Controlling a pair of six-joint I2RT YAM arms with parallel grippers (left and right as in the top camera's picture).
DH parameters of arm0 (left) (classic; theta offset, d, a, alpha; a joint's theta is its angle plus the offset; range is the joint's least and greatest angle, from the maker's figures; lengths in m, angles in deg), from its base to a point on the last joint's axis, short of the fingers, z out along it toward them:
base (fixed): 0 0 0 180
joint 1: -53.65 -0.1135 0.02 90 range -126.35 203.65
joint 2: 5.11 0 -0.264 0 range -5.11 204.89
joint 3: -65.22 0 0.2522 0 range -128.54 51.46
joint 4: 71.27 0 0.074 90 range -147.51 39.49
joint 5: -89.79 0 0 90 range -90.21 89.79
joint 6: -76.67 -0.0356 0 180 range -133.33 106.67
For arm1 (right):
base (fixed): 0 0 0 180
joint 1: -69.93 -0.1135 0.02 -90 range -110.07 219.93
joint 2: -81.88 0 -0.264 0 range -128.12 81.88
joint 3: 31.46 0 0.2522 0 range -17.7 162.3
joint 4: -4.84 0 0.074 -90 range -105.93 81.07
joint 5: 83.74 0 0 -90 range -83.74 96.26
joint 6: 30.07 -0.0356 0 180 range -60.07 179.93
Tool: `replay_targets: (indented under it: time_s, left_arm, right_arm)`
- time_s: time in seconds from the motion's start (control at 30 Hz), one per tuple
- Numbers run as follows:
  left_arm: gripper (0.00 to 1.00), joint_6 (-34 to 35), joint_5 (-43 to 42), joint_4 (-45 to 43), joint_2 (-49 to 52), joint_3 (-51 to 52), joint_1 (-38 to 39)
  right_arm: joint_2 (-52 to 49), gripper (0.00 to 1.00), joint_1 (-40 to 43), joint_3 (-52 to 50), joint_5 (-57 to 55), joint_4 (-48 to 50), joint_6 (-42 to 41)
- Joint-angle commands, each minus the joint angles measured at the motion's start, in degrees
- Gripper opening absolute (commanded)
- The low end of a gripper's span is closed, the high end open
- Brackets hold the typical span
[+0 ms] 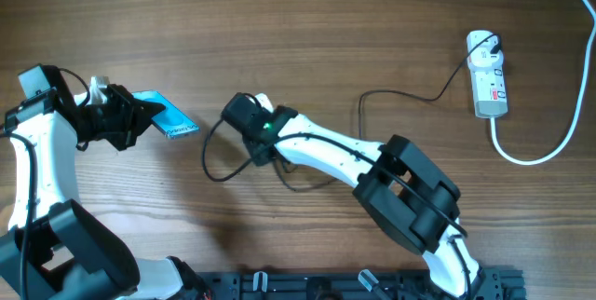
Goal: Plug charger to phone and switch on socket
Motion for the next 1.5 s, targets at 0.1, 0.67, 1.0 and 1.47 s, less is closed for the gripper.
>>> replay_targets:
  time_s: [0.1, 0.67, 1.0, 1.47]
  left_arm:
    - [0.04, -1.38, -0.74, -0.37, -0.87, 0.15, -0.37]
    - [0.04, -1.38, -0.74, -0.17, -0.9, 0.15, -0.35]
    - [0.04, -1.38, -0.74, -0.22, -0.87, 0.15, -0.35]
    - [0.04, -7.41, -11.23, -0.39, -1.07, 0.15, -0.35]
  right_arm:
    - [-2.05, 0.25, 4.28, -1.18, 5.57, -13.68, 0.02]
    - [-2.05, 0.22, 8.35, -1.22, 11.89, -8.57, -7.34]
    - [-2.08, 0.11, 8.35, -1.25, 11.93, -9.86, -8.13]
    - [10.1, 0.04, 12.22, -1.16, 28.48, -7.98, 8.55]
